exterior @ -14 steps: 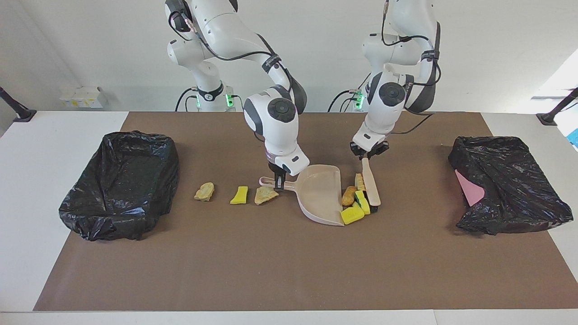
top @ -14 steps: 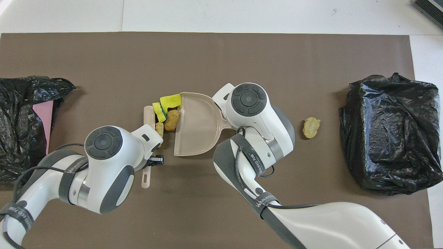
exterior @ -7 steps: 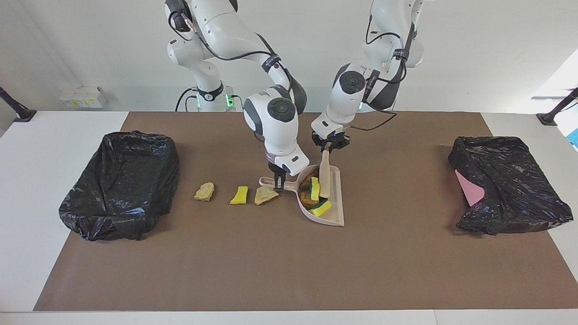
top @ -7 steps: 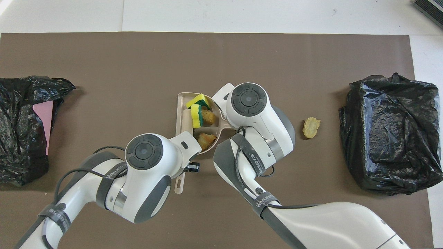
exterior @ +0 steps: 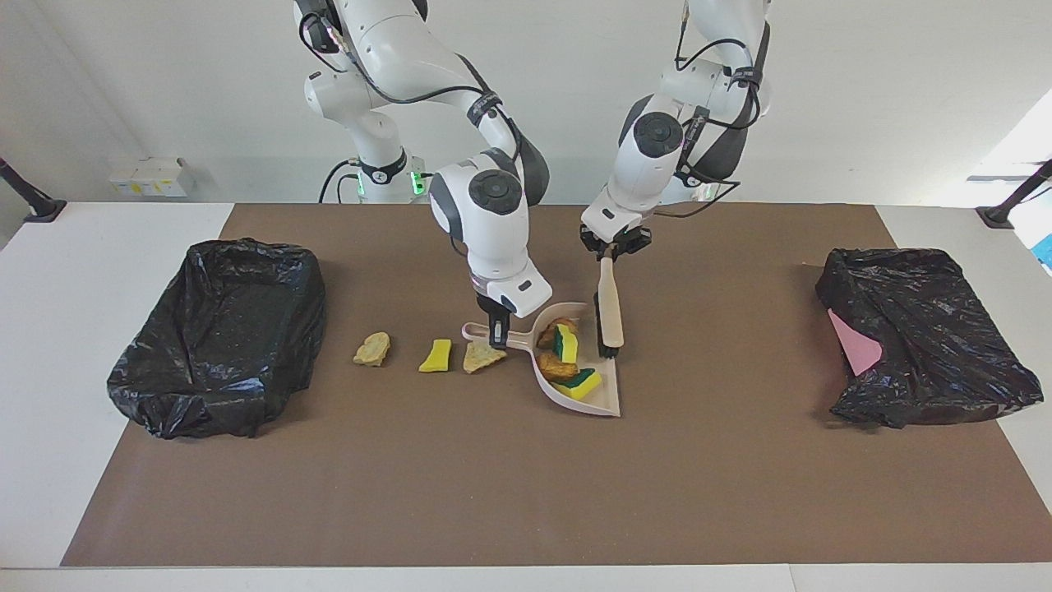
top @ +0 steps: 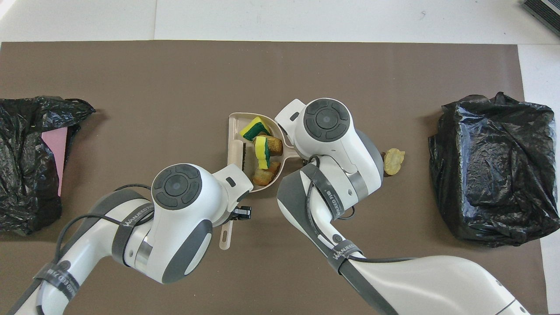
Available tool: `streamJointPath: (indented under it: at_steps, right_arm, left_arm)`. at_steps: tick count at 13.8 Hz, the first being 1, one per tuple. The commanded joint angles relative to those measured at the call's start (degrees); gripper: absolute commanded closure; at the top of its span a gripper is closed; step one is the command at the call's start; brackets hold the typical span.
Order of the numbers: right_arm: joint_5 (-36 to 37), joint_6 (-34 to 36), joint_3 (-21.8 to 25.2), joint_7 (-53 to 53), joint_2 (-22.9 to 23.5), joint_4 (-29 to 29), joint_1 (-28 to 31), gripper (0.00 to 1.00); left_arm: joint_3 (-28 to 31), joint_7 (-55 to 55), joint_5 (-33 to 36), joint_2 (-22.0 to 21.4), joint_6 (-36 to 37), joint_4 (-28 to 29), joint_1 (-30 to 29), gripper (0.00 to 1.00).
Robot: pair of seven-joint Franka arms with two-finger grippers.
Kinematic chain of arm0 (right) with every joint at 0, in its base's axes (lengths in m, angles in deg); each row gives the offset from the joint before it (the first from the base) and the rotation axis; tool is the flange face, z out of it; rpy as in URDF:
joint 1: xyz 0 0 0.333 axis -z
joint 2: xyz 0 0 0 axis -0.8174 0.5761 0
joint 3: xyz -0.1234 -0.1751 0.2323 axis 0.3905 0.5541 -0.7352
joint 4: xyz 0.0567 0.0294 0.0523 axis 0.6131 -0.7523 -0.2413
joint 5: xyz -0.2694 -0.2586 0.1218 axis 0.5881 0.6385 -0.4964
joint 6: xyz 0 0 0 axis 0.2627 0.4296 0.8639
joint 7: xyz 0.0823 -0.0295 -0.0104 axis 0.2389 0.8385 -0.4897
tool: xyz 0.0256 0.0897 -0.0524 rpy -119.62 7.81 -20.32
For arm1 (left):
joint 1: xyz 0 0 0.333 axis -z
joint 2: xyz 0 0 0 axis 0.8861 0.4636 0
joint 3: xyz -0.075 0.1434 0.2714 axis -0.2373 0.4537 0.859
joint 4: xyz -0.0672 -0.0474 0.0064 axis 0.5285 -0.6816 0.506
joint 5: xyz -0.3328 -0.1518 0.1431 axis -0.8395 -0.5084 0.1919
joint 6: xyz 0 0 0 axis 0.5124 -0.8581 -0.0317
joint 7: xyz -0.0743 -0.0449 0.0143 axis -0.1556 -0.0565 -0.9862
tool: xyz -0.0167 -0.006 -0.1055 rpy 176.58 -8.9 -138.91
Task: Sweep and dump trash in bin
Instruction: 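Carry the dustpan to the nearer trash bag with the right gripper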
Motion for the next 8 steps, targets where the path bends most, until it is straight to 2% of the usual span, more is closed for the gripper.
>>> streamJointPath:
  at_steps: [1,4,8]
  right_arm:
    - [-2.60,-0.56,-0.48,-4.36,-2.97,-1.12,2.01,1.00]
    - [-4.00,-0.30,-0.57,-6.63,-4.73,-1.56,3.41,1.00]
    - [-8.05,0.93,-0.57,-14.63,-7.37,-2.52,8.76,1.00]
  left_arm:
    - [-0.68,-8.95,4.52,-3.32,3.96,1.14,1.45,1.00]
    - [-1.39,-13.54,4.80,-6.91,4.51,4.81,4.87,1.00]
    - [-1.65,-19.87,4.71,-11.05,1.36,12.01,10.76,1.00]
